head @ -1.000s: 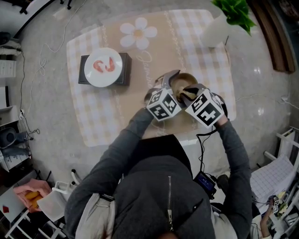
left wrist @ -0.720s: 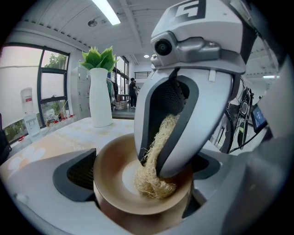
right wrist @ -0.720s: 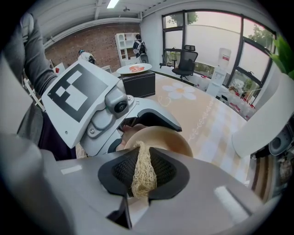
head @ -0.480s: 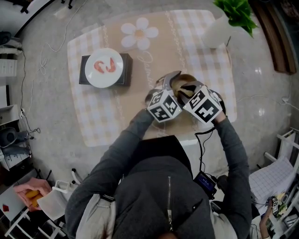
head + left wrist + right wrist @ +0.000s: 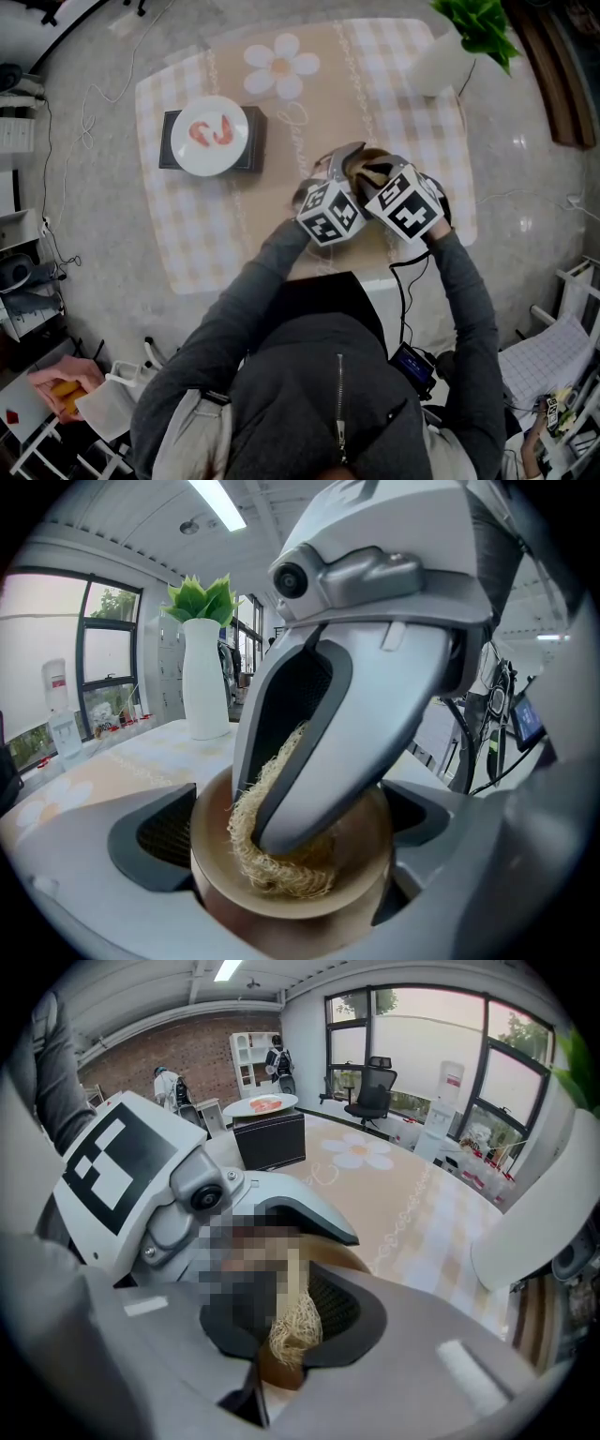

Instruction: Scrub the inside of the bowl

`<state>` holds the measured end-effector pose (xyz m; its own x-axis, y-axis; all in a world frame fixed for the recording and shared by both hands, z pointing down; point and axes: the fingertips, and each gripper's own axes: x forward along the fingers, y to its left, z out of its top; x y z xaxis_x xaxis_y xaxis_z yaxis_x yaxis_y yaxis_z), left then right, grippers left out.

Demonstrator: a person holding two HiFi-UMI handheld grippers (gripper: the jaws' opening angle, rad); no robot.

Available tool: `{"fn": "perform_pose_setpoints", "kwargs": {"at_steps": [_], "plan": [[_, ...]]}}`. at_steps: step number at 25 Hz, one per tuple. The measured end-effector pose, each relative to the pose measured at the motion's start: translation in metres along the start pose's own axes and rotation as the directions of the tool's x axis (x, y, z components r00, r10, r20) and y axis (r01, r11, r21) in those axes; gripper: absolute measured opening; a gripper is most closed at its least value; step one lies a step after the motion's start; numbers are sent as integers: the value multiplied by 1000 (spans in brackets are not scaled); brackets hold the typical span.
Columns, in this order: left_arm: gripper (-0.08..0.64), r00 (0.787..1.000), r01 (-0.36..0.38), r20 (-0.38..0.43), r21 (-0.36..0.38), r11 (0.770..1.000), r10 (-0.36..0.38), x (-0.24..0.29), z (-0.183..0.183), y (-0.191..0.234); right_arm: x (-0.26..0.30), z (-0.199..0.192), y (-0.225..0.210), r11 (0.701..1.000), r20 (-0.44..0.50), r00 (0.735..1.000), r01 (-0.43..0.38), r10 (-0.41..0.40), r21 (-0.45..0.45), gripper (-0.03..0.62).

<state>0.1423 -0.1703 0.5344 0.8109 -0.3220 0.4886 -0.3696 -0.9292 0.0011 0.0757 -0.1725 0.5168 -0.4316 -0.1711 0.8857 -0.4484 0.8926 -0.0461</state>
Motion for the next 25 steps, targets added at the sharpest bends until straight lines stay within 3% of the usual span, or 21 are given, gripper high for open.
{"fn": "perform_pose_setpoints", "kwargs": {"at_steps": [25], "plan": [[598, 1000, 4, 2, -3, 1000, -4, -1, 1, -1, 4, 4, -23, 994, 2, 994, 109, -109, -4, 58]]}}
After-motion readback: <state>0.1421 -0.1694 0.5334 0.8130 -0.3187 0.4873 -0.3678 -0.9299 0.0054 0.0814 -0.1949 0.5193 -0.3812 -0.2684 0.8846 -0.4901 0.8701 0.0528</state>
